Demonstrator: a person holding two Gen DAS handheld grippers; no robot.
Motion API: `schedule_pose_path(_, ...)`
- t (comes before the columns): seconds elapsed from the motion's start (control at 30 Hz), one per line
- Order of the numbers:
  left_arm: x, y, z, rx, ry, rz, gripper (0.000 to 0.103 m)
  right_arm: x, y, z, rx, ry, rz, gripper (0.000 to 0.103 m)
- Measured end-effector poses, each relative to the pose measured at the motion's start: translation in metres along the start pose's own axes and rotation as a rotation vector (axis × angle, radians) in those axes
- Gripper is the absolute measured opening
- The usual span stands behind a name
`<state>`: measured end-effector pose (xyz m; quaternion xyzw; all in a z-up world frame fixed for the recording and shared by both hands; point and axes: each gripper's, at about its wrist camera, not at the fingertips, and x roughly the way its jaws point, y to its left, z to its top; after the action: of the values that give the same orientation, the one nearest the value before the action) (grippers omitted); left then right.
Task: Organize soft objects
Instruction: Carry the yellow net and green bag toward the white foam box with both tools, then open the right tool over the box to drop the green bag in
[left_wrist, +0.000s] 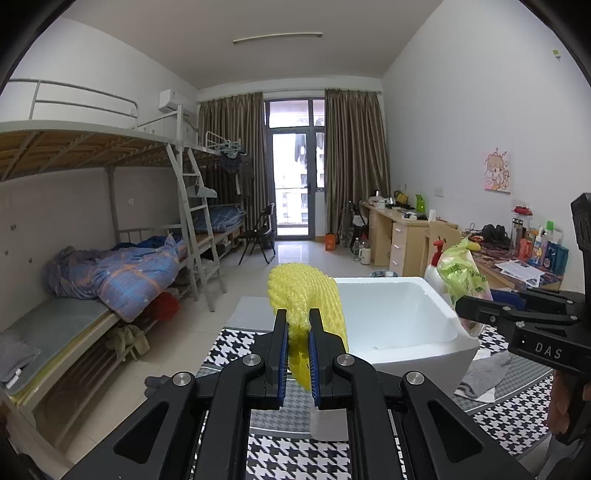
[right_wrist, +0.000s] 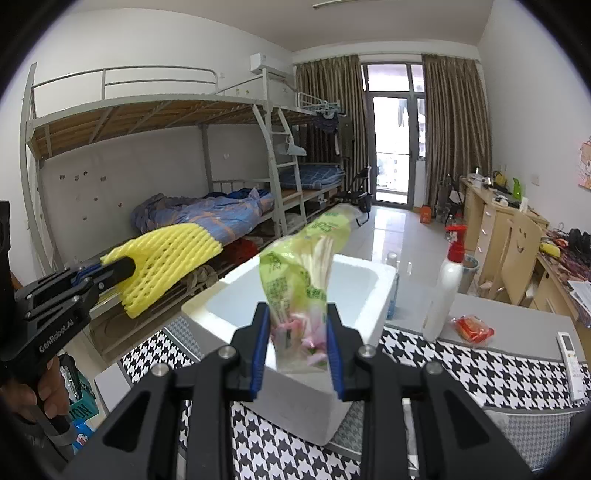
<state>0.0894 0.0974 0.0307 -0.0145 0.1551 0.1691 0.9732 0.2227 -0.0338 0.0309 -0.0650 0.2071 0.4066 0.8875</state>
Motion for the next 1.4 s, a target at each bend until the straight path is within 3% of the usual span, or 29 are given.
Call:
schedule_pose_path(1.17, 0.008, 0.03, -0.019, -0.062, 0.051, 0.013, 0.01, 0.049, 0.008, 0.013, 0.074, 0.075, -0.004, 0.033)
schedule_pose_path(1.33, 0.009, 0.034, -0.02, -0.065, 0.054, 0.017, 0.01, 0.054, 0.009, 0.012, 0.073, 0.09, -0.023, 0.036)
schedule_pose_path(1.4, 0.008, 0.034, -0.02, -0.066, 0.056, 0.019, 0.01, 0.055, 0.009, 0.012, 0.077, 0.097, -0.016, 0.044)
